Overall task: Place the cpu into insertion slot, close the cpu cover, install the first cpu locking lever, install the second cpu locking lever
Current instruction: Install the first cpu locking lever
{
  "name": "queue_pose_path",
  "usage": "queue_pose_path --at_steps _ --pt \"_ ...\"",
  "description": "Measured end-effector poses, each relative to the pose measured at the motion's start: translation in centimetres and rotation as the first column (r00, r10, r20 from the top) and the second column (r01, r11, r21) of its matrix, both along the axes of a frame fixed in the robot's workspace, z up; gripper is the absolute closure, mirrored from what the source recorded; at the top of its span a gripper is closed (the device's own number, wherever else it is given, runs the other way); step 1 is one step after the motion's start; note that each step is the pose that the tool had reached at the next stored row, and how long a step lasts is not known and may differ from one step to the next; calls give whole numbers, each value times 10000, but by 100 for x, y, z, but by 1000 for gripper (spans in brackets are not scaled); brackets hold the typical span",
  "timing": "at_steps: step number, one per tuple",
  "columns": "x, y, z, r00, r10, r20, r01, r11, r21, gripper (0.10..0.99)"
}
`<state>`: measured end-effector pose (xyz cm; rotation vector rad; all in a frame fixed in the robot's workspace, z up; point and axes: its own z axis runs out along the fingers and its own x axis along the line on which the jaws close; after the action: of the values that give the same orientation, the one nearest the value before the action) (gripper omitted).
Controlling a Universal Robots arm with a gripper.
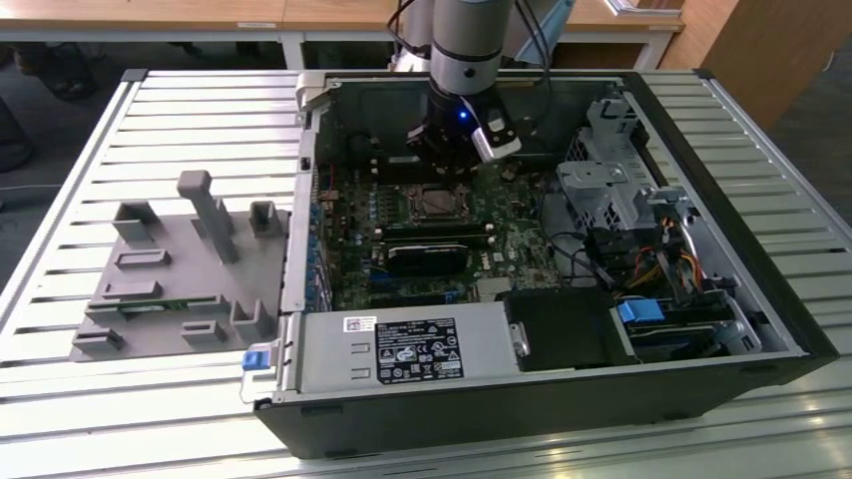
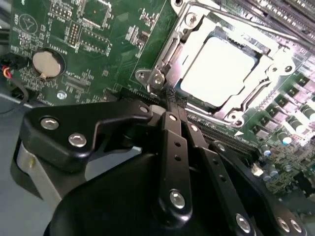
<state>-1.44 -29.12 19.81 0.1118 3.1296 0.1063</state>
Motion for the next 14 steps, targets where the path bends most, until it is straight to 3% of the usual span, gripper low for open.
queue_pose_path --at_steps 5,14 --pt "0 0 -24 10000 0 2 0 10000 -53 980" --pt "1 1 -25 10000 -1 5 1 9998 206 980"
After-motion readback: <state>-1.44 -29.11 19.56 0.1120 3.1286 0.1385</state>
